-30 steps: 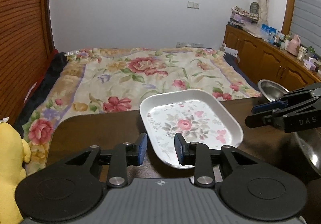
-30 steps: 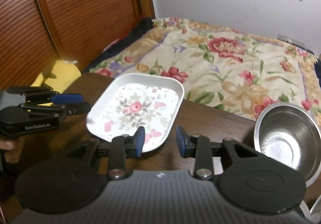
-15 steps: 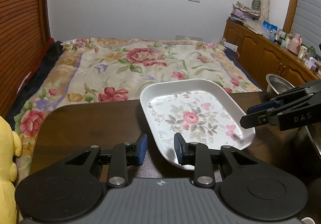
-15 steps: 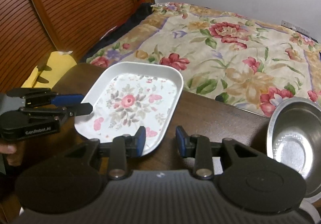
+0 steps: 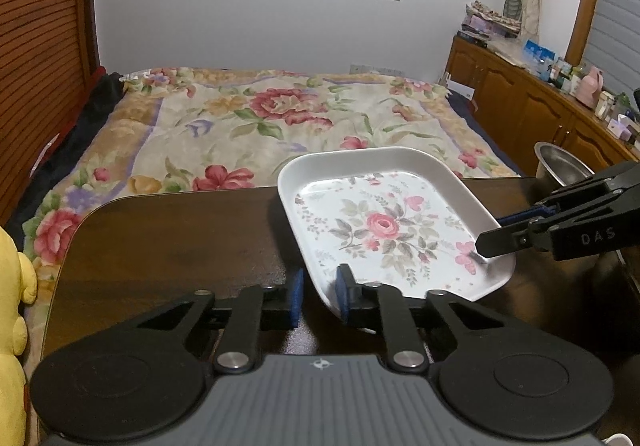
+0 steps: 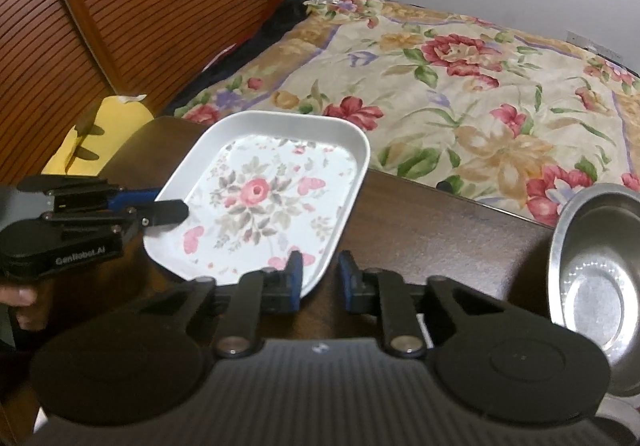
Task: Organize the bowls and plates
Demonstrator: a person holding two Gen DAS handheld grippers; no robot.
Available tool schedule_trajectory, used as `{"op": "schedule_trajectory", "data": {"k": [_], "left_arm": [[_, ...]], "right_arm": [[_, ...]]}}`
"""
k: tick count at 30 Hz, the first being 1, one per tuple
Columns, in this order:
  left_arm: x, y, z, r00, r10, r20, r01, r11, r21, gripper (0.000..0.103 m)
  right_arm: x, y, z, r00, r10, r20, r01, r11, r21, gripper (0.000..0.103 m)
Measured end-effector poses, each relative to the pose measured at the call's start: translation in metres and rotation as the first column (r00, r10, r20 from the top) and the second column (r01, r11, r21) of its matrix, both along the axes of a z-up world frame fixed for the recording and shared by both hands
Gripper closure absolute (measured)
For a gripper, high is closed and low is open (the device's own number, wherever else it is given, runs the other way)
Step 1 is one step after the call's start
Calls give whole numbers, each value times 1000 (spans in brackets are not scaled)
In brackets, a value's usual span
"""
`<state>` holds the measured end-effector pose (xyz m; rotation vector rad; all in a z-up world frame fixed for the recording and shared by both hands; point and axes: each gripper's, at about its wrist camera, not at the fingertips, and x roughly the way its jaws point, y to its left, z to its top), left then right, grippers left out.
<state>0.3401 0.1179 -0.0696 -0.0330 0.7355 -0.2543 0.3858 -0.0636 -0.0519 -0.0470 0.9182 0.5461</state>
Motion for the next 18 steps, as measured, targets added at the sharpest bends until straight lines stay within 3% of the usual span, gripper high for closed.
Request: {"op": "schedule_trajectory", "data": {"k": [18], "left_arm": [[-1, 0, 2, 1000, 10, -8, -10, 1000, 6, 88]], "right_arm": [[-4, 4, 3, 1000, 8, 7, -8, 1000, -16, 87]]}}
